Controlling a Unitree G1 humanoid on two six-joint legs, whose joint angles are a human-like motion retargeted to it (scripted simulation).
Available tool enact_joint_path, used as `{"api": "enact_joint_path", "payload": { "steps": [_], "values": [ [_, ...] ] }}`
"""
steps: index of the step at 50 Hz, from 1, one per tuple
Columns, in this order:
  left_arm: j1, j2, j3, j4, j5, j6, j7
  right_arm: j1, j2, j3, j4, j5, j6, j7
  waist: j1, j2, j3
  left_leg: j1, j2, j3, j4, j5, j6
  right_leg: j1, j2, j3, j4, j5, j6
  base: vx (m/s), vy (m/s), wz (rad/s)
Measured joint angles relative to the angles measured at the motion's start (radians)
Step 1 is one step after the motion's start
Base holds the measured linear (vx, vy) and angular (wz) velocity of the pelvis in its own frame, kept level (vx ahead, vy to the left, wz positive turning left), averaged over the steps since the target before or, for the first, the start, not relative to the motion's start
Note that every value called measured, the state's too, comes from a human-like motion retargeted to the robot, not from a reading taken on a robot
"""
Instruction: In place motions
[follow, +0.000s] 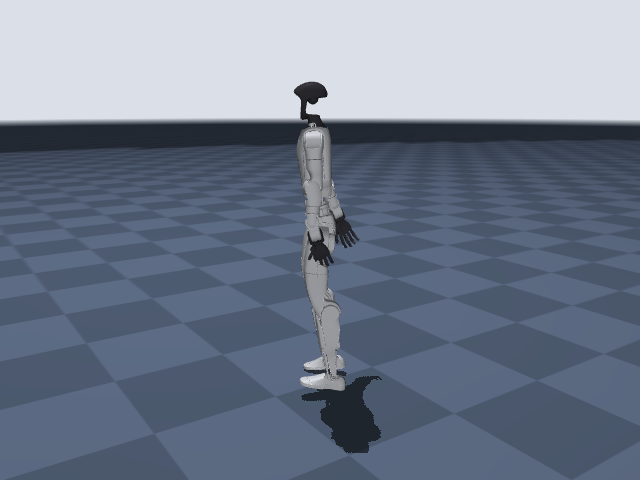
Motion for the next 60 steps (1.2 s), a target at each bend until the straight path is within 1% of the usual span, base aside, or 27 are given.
{"api": "enact_joint_path", "payload": {
  "steps": [5,7,10,12,15,17,20,22,23,25,28,32,35,37,40,43,45,46,47,48,49,50,53,55,57,60],
  "values": [
    [0.039,-0.018,-0.001,0.002,0.029,-0.024,-0.019,-0.026,0.006,0.041,0.0,0.049,0.054,-0.015,0.008,0.023,0.01,0.008,0.028,0.002,0.013,-0.011,-0.023,0.028,0.028,-0.01,-0.031,-0.011,-0.002,0.22,-0.15,0.12],
    [0.063,-0.026,0.016,0.013,0.028,-0.019,0.028,-0.079,0.015,0.048,0.0,0.087,0.069,-0.03,0.023,0.028,0.019,0.014,0.04,0.011,0.024,-0.016,-0.031,0.036,0.037,-0.006,-0.04,-0.01,-0.003,0.16,-0.15,-0.13],
    [0.09,-0.044,0.103,0.069,-0.028,-0.025,0.075,-0.208,0.037,0.057,0.0,0.187,0.024,-0.049,0.028,0.029,0.027,-0.015,0.055,0.015,0.077,-0.018,-0.037,0.033,0.038,-0.004,-0.046,-0.014,0.0,0.09,-0.1,0.04],
    [0.112,-0.046,0.165,0.12,-0.09,-0.017,0.037,-0.312,0.064,0.072,-0.014,0.245,-0.014,-0.026,0.017,0.025,0.027,-0.058,0.057,0.003,0.135,0.001,-0.042,0.028,0.033,-0.009,-0.05,-0.017,0.002,0.07,-0.13,0.34],
    [0.161,-0.034,0.211,0.198,-0.141,-0.019,-0.045,-0.46,0.105,0.09,-0.099,0.284,-0.031,0.075,0.014,0.019,0.033,-0.112,0.064,-0.017,0.218,0.006,-0.077,0.025,0.024,-0.019,-0.062,-0.013,0.006,0.01,-0.07,0.27],
    [0.218,-0.024,0.199,0.226,-0.116,-0.011,-0.08,-0.55,0.133,0.113,-0.173,0.283,-0.038,0.164,0.037,0.019,0.04,-0.098,0.058,0.001,0.207,-0.016,-0.079,0.026,0.029,-0.005,-0.066,-0.008,0.0,0.04,-0.04,-0.37],
    [0.323,-0.028,0.146,0.226,-0.015,0.029,-0.105,-0.657,0.158,0.139,-0.298,0.248,-0.064,0.284,0.069,0.029,0.043,-0.055,0.027,-0.015,0.148,-0.026,-0.042,0.02,0.039,0.03,-0.056,-0.008,-0.012,0.04,0.05,-0.39],
    [0.38,-0.038,0.136,0.226,0.046,0.052,-0.129,-0.697,0.164,0.162,-0.362,0.229,-0.093,0.329,0.067,0.05,0.025,-0.045,0.059,0.028,0.119,-0.025,-0.052,0.007,0.054,0.037,-0.051,-0.009,-0.016,0.07,0.13,-0.1],
    [0.413,-0.049,0.147,0.226,0.079,0.07,-0.148,-0.722,0.171,0.187,-0.4,0.22,-0.117,0.346,0.058,0.058,0.015,-0.044,0.058,0.012,0.103,-0.018,-0.06,0.001,0.059,0.041,-0.048,-0.009,-0.018,0.06,0.12,0.01],
    [0.449,-0.061,0.174,0.226,0.108,0.092,-0.18,-0.759,0.176,0.233,-0.444,0.219,-0.156,0.331,0.031,0.067,0.014,-0.034,0.075,0.031,0.081,-0.012,-0.07,0.002,0.061,0.032,-0.044,-0.009,-0.017,-0.01,0.07,0.32],
    [0.453,-0.058,0.203,0.226,0.075,0.109,-0.182,-0.783,0.162,0.273,-0.462,0.215,-0.193,0.281,0.016,0.058,0.027,-0.011,0.061,0.023,0.057,-0.007,-0.056,0.022,0.056,0.013,-0.046,-0.008,-0.018,-0.05,-0.01,0.36],
    [0.405,-0.042,0.2,0.226,-0.037,0.121,-0.071,-0.712,0.163,0.282,-0.463,0.146,-0.195,0.256,0.037,0.033,-0.004,0.006,0.046,0.024,0.034,-0.005,-0.05,0.023,0.052,0.017,-0.046,-0.009,-0.02,0.08,-0.02,-0.09],
    [0.3,-0.031,0.192,0.226,-0.107,0.099,-0.006,-0.62,0.169,0.279,-0.431,0.076,-0.171,0.224,0.044,0.018,-0.012,0.017,0.037,0.022,0.021,-0.004,-0.042,0.024,0.05,0.023,-0.044,-0.011,-0.018,0.0,0.0,0.0],
    [0.211,-0.023,0.162,0.226,-0.149,0.085,0.01,-0.546,0.169,0.274,-0.375,0.044,-0.142,0.173,0.037,0.013,-0.017,0.022,0.035,0.023,0.016,-0.003,-0.04,0.03,0.05,0.021,-0.045,-0.013,-0.016,0.0,0.0,0.0],
    [0.054,-0.002,0.093,0.226,-0.186,0.075,0.02,-0.426,0.161,0.228,-0.247,-0.008,-0.072,0.104,0.02,0.008,-0.033,0.014,0.033,0.014,0.016,0.001,-0.04,0.031,0.046,0.011,-0.045,-0.016,-0.011,0.0,0.0,0.0],
    [-0.147,0.011,0.025,0.226,-0.155,0.06,0.017,-0.297,0.132,0.145,-0.115,-0.035,0.006,0.064,0.023,0.004,-0.036,0.014,0.032,0.021,0.013,0.002,-0.037,0.029,0.043,0.011,-0.042,-0.019,-0.007,-0.03,0.0,-0.2],
    [-0.261,0.007,0.0,0.175,-0.098,0.048,0.013,-0.212,0.102,0.098,-0.039,-0.028,0.049,0.046,0.044,0.002,-0.04,0.012,0.035,0.044,0.009,0.001,-0.035,0.055,0.052,0.034,-0.065,-0.03,0.001,-0.05,0.03,-1.04],
    [-0.31,0.008,-0.012,0.136,-0.066,0.037,0.006,-0.167,0.085,0.084,-0.016,-0.014,0.063,0.039,0.084,-0.002,-0.038,0.02,0.042,0.088,0.007,-0.005,-0.035,0.02,0.05,0.079,-0.038,-0.027,0.002,-0.03,0.04,-1.33],
    [-0.357,0.01,-0.027,0.098,-0.035,0.026,-0.004,-0.119,0.069,0.067,0.0,-0.001,0.078,0.032,0.084,-0.001,-0.036,0.022,0.042,0.09,0.006,-0.006,-0.034,-0.001,0.046,0.081,-0.022,-0.021,0.001,0.01,0.03,0.28],
    [-0.402,0.012,-0.047,0.058,-0.006,0.014,-0.021,-0.064,0.053,0.046,0.0,0.013,0.096,0.024,0.001,0.007,-0.029,0.012,0.026,0.006,0.008,0.006,-0.028,0.003,0.035,-0.004,-0.03,-0.008,-0.005,0.01,0.04,1.34],
    [-0.441,0.02,-0.061,0.019,0.012,-0.002,-0.03,-0.015,0.036,0.029,0.0,0.022,0.112,0.015,-0.022,0.01,-0.027,0.009,0.022,-0.014,0.008,0.009,-0.025,-0.001,0.032,-0.022,-0.031,-0.004,-0.006,0.0,0.04,1.13],
    [-0.478,0.031,-0.071,-0.02,0.024,-0.019,-0.034,0.03,0.019,0.014,0.0,0.028,0.125,0.005,-0.015,0.012,-0.027,0.008,0.024,-0.002,0.007,0.008,-0.024,-0.008,0.033,-0.006,-0.028,-0.004,-0.003,-0.02,0.06,-0.26],
    [-0.565,0.057,-0.095,-0.101,0.0,-0.082,0.026,0.14,-0.026,-0.04,0.0,0.057,0.147,-0.059,-0.022,0.021,-0.02,0.007,0.024,0.007,0.004,0.007,-0.02,-0.018,0.035,-0.002,-0.032,0.004,-0.007,-0.03,0.08,-0.49],
    [-0.604,0.068,-0.095,-0.14,-0.023,-0.109,0.068,0.195,-0.048,-0.065,0.0,0.105,0.154,-0.123,-0.021,0.028,-0.015,0.005,0.024,0.012,0.004,0.005,-0.018,-0.024,0.035,0.0,-0.033,0.007,-0.009,-0.04,0.08,-0.39],
    [-0.617,0.068,-0.085,-0.167,-0.042,-0.122,0.072,0.23,-0.06,-0.081,0.0,0.165,0.152,-0.176,-0.019,0.032,-0.01,0.005,0.023,0.014,0.003,0.005,-0.018,-0.029,0.034,0.005,-0.032,0.009,-0.01,-0.03,0.06,-0.22],
    [-0.593,0.047,-0.066,-0.181,-0.057,-0.139,0.047,0.247,-0.058,-0.082,0.0,0.251,0.152,-0.218,-0.01,0.033,-0.006,0.008,0.019,0.013,0.001,0.005,-0.018,-0.029,0.031,0.008,-0.03,0.008,-0.011,0.0,0.0,0.0]
  ]
}}
